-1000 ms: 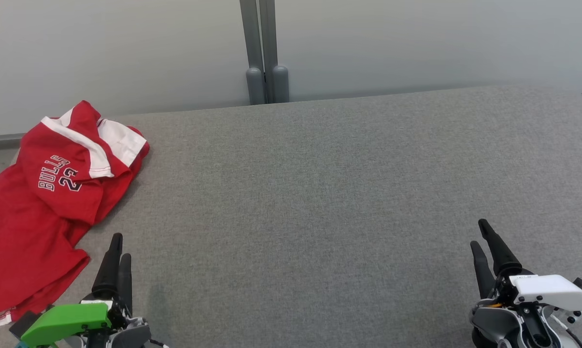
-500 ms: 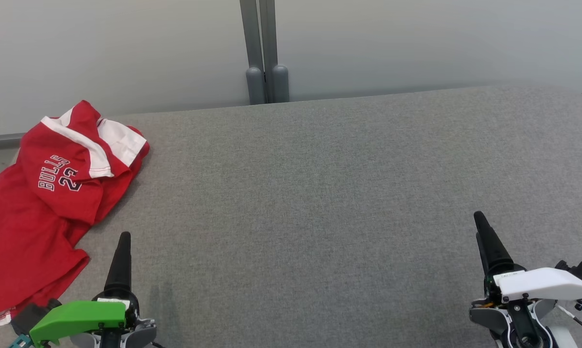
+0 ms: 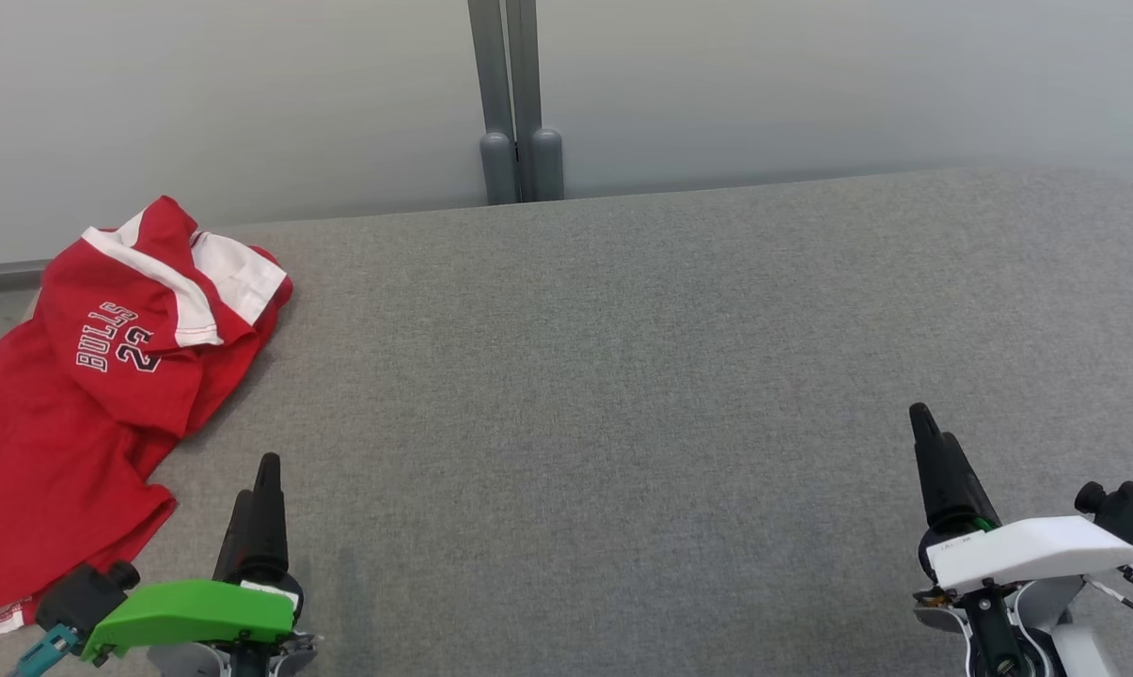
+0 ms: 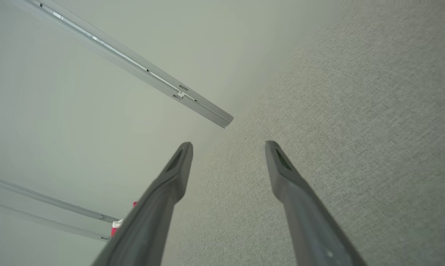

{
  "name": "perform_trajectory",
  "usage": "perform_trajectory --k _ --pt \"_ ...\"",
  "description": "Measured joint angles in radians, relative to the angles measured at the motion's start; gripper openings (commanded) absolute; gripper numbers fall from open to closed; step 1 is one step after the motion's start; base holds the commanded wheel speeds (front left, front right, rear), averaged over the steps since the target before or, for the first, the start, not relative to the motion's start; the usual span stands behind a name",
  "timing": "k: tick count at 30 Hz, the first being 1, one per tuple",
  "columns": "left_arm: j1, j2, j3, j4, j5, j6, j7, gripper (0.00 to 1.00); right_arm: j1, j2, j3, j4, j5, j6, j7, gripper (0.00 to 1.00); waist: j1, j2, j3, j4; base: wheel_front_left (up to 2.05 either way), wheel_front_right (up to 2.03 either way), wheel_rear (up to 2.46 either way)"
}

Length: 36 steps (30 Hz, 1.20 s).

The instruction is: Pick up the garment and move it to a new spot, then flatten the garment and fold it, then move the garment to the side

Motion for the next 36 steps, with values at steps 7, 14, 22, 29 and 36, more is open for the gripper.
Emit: perform_trajectory --k 7,14,22,29,36 --pt "0.01 0.001 -0.004 -0.009 0.153 0.0 -0.025 1.0 0.005 -0.004 0.012 -0.012 -0.121 0.0 -0.026 1.0 0.0 0.0 0.0 0.0 0.0 0.0 0.0" --pt "0.025 0.006 -0.007 -0.01 0.289 0.0 -0.048 1.0 0.006 -0.014 0.016 -0.017 -0.233 0.0 -0.049 1.0 0.0 0.0 0.0 0.0 0.0 0.0 0.0" --pt "0.027 0.01 -0.016 -0.013 0.402 0.002 -0.073 1.0 0.006 -0.022 0.013 -0.025 -0.345 0.0 -0.072 1.0 0.0 0.0 -0.001 0.0 0.0 0.0 0.0" --pt "0.03 0.014 -0.019 -0.022 0.488 0.006 -0.094 1.0 0.006 -0.029 0.013 -0.028 -0.436 0.0 -0.094 1.0 0.0 0.0 0.0 0.002 0.0 0.0 0.0" --pt "0.039 0.018 -0.016 -0.032 0.561 0.006 -0.113 1.0 0.006 -0.038 0.018 -0.029 -0.518 0.0 -0.113 1.0 0.0 0.0 0.001 0.005 0.0 0.0 0.0"
